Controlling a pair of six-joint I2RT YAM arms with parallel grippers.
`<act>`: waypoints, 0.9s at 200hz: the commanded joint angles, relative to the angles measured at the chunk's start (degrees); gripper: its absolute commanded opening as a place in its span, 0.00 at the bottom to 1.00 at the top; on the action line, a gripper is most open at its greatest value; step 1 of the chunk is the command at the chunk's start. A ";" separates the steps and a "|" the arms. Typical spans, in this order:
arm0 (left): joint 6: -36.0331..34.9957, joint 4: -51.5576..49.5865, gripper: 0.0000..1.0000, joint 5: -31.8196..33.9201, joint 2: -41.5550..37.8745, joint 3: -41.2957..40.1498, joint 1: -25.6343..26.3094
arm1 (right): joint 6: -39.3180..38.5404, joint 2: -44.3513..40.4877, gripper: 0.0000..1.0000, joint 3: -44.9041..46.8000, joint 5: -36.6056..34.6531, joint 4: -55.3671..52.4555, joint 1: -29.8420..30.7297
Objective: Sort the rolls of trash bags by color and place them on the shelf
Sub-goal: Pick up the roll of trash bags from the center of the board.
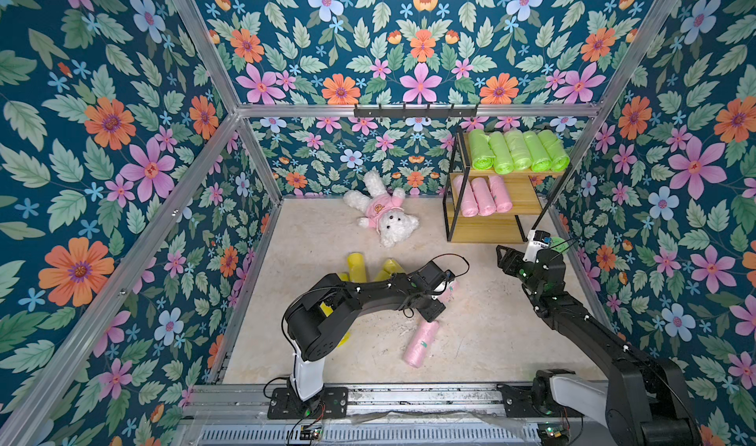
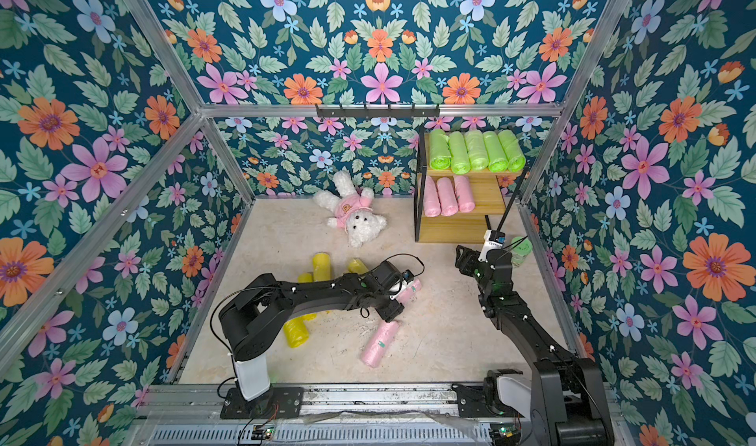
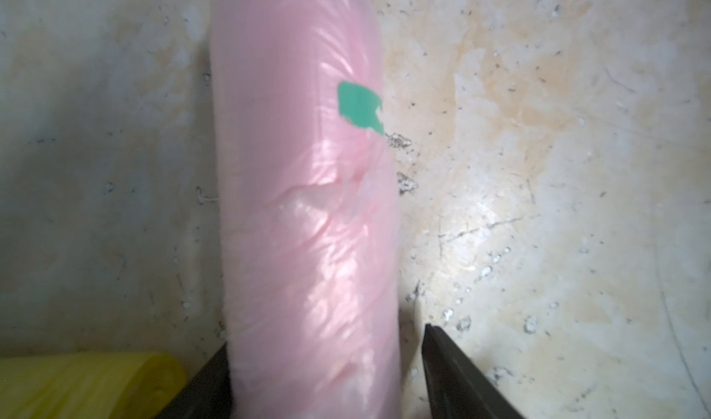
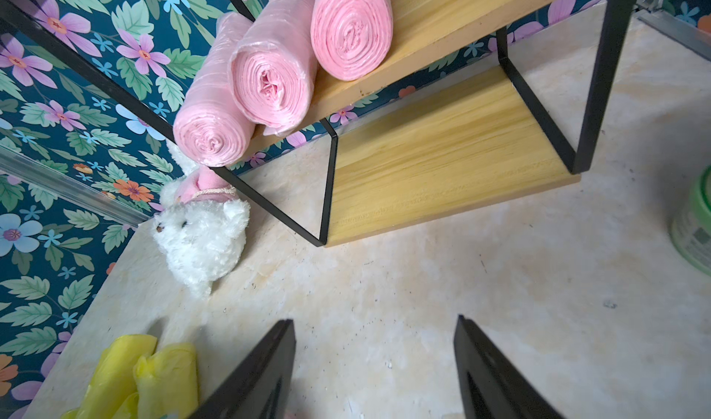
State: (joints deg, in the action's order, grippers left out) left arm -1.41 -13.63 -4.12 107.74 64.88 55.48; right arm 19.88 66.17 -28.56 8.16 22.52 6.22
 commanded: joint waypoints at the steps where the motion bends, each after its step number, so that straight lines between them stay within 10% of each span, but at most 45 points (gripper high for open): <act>1: -0.24 1.75 0.66 1.49 -0.46 -0.53 -0.03 | 1.15 -0.59 0.70 -0.14 1.56 1.22 0.03; 67: -4.17 10.01 0.38 4.15 -4.75 -3.09 -0.20 | 6.58 -1.45 0.71 0.43 15.52 -4.83 0.24; 180: -25.03 29.66 0.30 9.00 -24.10 -15.35 -0.82 | 17.43 -1.04 0.91 2.23 44.19 8.57 5.67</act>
State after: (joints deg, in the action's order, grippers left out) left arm -18.61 6.37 5.41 86.89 52.25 54.72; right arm 32.29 64.88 -26.61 44.80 22.22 11.33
